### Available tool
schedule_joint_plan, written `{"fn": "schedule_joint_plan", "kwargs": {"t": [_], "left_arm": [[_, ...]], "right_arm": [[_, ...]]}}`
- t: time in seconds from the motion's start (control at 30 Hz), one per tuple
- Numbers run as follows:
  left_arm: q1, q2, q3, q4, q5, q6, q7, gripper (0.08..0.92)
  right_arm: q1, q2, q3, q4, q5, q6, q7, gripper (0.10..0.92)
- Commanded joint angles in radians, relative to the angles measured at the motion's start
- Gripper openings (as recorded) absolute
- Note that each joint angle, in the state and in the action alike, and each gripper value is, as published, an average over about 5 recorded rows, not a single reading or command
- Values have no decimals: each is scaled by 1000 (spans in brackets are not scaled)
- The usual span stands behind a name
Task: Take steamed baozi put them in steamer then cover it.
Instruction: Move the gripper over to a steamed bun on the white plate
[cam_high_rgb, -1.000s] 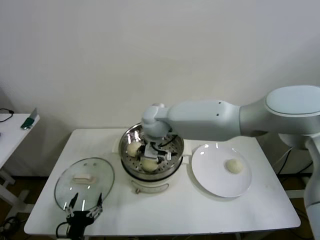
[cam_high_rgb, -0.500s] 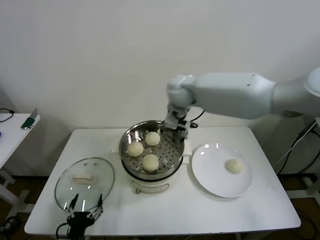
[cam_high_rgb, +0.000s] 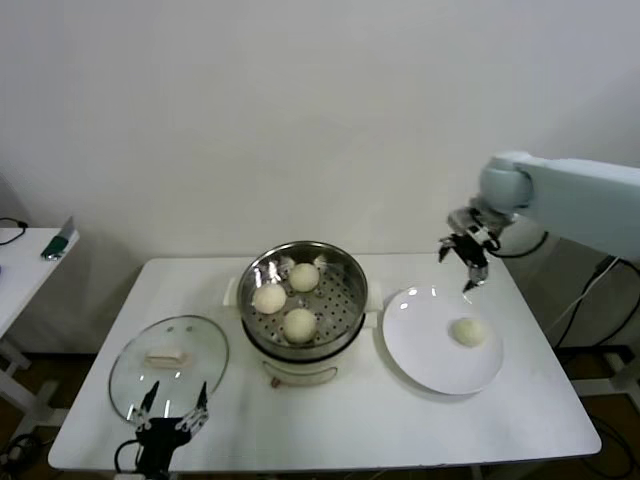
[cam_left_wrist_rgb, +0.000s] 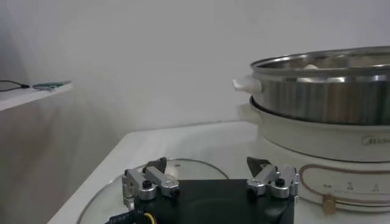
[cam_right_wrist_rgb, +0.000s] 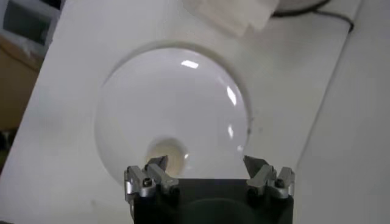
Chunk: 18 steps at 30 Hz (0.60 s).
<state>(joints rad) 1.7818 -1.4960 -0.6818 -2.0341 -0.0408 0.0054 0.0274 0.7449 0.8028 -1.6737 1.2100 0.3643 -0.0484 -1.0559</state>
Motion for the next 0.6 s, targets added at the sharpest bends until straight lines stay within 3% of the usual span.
{"fn": "schedule_joint_plan", "kwargs": {"t": [0.03, 0.6], "left_arm": [[2, -1, -3, 8, 1, 1, 1, 823], [4, -1, -6, 16, 4, 2, -1, 823]], "right_arm": [[-287, -152, 163, -58, -72, -131, 51, 823], [-539, -38, 383, -228, -156, -143, 99, 823]]}}
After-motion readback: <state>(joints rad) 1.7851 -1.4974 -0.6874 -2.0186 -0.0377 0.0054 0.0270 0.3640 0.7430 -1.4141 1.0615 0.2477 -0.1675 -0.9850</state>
